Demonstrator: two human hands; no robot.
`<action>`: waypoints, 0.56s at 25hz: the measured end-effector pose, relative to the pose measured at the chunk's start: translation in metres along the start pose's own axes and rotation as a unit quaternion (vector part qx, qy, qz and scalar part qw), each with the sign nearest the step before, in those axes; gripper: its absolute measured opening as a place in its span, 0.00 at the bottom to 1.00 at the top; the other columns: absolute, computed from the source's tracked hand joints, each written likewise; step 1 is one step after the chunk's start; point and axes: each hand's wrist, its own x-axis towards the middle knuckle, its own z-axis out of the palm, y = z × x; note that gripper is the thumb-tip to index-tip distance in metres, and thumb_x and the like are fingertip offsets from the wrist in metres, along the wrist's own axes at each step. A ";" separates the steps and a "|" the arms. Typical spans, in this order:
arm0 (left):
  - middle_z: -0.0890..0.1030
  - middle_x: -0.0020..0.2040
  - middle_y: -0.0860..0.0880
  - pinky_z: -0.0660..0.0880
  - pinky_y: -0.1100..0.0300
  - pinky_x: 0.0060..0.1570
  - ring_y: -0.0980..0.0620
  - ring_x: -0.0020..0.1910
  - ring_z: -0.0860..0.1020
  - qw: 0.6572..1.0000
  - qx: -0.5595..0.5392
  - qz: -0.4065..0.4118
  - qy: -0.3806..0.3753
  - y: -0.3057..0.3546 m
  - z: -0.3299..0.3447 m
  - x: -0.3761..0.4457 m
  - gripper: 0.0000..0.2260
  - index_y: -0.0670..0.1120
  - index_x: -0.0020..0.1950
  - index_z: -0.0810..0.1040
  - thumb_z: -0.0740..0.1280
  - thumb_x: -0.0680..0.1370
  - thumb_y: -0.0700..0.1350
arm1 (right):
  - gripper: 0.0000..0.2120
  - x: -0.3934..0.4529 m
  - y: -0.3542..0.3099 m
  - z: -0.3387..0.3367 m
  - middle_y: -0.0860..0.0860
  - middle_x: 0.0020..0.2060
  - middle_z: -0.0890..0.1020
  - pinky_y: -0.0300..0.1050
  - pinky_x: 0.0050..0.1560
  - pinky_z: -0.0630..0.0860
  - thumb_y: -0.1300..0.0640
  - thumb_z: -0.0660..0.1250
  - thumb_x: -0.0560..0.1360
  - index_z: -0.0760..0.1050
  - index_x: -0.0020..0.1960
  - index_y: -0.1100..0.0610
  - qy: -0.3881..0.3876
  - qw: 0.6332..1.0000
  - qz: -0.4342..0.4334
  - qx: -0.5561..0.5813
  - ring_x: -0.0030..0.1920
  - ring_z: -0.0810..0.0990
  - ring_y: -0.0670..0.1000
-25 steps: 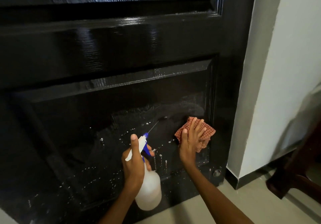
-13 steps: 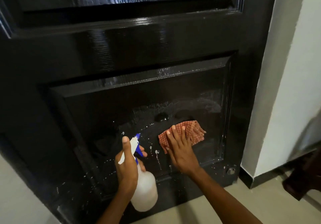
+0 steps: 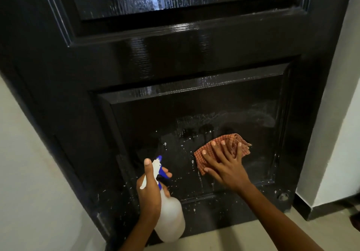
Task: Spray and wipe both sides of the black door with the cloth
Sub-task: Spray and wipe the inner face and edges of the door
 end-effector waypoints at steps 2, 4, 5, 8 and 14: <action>0.83 0.35 0.40 0.70 0.58 0.25 0.46 0.24 0.73 1.000 0.003 -0.012 0.006 -0.001 -0.005 -0.002 0.36 0.36 0.41 0.80 0.51 0.75 0.68 | 0.36 0.005 -0.013 0.003 0.56 0.83 0.44 0.82 0.71 0.46 0.32 0.51 0.82 0.46 0.84 0.45 -0.015 1.000 0.019 0.012 0.82 0.41 0.62; 0.79 0.31 0.40 0.69 0.58 0.24 0.47 0.23 0.72 1.000 -0.002 -0.017 0.005 -0.002 -0.013 -0.004 0.36 0.36 0.38 0.78 0.52 0.74 0.68 | 0.39 0.013 -0.030 0.005 0.57 0.83 0.43 0.80 0.72 0.40 0.29 0.51 0.80 0.46 0.84 0.46 -0.022 0.999 0.036 0.023 0.82 0.40 0.63; 0.78 0.30 0.40 0.69 0.58 0.24 0.47 0.22 0.71 1.000 -0.008 -0.019 0.008 -0.001 -0.017 -0.005 0.35 0.36 0.38 0.78 0.52 0.75 0.68 | 0.40 0.019 -0.039 0.006 0.57 0.83 0.42 0.79 0.72 0.37 0.28 0.51 0.79 0.47 0.84 0.47 -0.023 0.999 0.041 0.025 0.82 0.39 0.63; 0.83 0.35 0.39 0.70 0.59 0.23 0.48 0.22 0.72 0.999 -0.023 -0.023 0.025 -0.002 -0.030 -0.004 0.34 0.35 0.42 0.81 0.52 0.78 0.65 | 0.40 0.036 -0.061 0.006 0.56 0.83 0.42 0.78 0.72 0.36 0.27 0.51 0.79 0.47 0.84 0.46 -0.013 0.999 0.033 0.037 0.82 0.39 0.62; 0.79 0.31 0.39 0.70 0.58 0.25 0.46 0.24 0.73 0.998 -0.002 -0.021 0.060 -0.002 -0.047 -0.005 0.37 0.34 0.40 0.79 0.53 0.72 0.69 | 0.33 0.044 -0.119 0.016 0.53 0.83 0.47 0.76 0.74 0.40 0.34 0.52 0.82 0.50 0.83 0.44 -0.008 0.997 -0.073 0.029 0.82 0.44 0.60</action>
